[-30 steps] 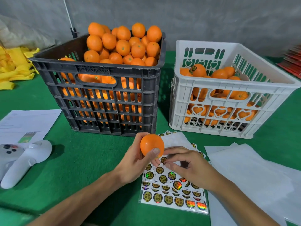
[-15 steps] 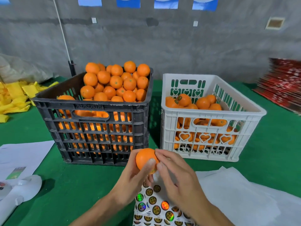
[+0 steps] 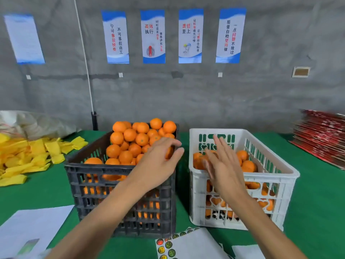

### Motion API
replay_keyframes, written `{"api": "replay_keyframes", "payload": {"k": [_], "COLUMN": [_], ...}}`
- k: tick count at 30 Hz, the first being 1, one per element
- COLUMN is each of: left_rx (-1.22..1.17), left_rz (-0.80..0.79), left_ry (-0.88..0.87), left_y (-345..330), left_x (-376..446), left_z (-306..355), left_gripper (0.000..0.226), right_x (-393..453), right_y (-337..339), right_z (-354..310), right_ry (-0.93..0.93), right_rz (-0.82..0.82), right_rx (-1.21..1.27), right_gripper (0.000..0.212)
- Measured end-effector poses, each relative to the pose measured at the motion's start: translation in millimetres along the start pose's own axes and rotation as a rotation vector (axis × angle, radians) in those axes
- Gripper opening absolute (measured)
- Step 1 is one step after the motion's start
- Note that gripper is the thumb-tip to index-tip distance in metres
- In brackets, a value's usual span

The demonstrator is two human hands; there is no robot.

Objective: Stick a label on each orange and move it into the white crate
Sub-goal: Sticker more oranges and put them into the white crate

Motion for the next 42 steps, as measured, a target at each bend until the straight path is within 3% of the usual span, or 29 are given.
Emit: {"api": "replay_keyframes", "payload": {"k": [2,4,7,13,15,18,20,23,26,29,31,34,37,39,42], "left_rx": [0.342,0.622,0.746,0.912,0.91,0.86,0.719,0.232,-0.207,-0.236,-0.245,-0.399,-0.537,-0.564,-0.592], "left_rz": [0.001,-0.085,-0.322,-0.727,-0.768,-0.564,-0.225,0.243,0.292,0.317,0.297,0.076,-0.132,-0.128,-0.099], "left_ry": [0.092,0.407,0.763,0.831,0.845,0.736,0.537,0.143,-0.056,-0.174,-0.226,-0.127,0.207,0.379,0.501], "left_y": [33,69,110,116,115,117,113,83,30,-12,-32,-60,-91,-104,-117], "left_x": [11,19,18,29,31,31,30,12,-27,-68,-92,-124,-155,-174,-194], "left_z": [-37,-83,-135,-161,-161,-151,-129,-68,-12,11,9,-6,-29,-44,-62], "left_gripper": [0.026,0.032,0.037,0.03,0.026,0.028,0.029,0.028,0.031,0.039,0.043,0.051,0.053,0.053,0.052], "right_x": [10,16,20,26,25,26,26,22,4,-27,-55,-97,-134,-158,-183], "right_y": [-10,-19,-28,-36,-36,-31,-25,-11,3,10,5,-10,-33,-48,-64], "right_z": [-17,-43,-75,-93,-91,-88,-88,-93,-92,-75,-61,-47,-37,-28,-16], "right_ry": [0.075,0.108,0.133,0.062,0.038,-0.005,-0.026,0.022,0.15,0.275,0.341,0.357,0.165,0.04,0.094], "right_rz": [0.034,0.059,0.089,0.07,0.043,0.048,0.059,0.043,0.128,0.306,0.322,0.159,-0.269,-0.513,-0.702], "right_rx": [0.093,0.184,0.3,0.503,0.57,0.65,0.701,0.725,0.556,0.492,0.462,0.485,0.566,0.613,0.61], "right_gripper": [0.032,0.032,0.034,0.034,0.035,0.035,0.035,0.047,0.07,0.07,0.071,0.07,0.076,0.081,0.08]}}
Point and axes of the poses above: each hand's wrist, its own x-axis towards the middle knuckle, its own y-axis out of the back of the hand, z = x × y, the point moved 2 cm from there along x, towards the middle knuckle
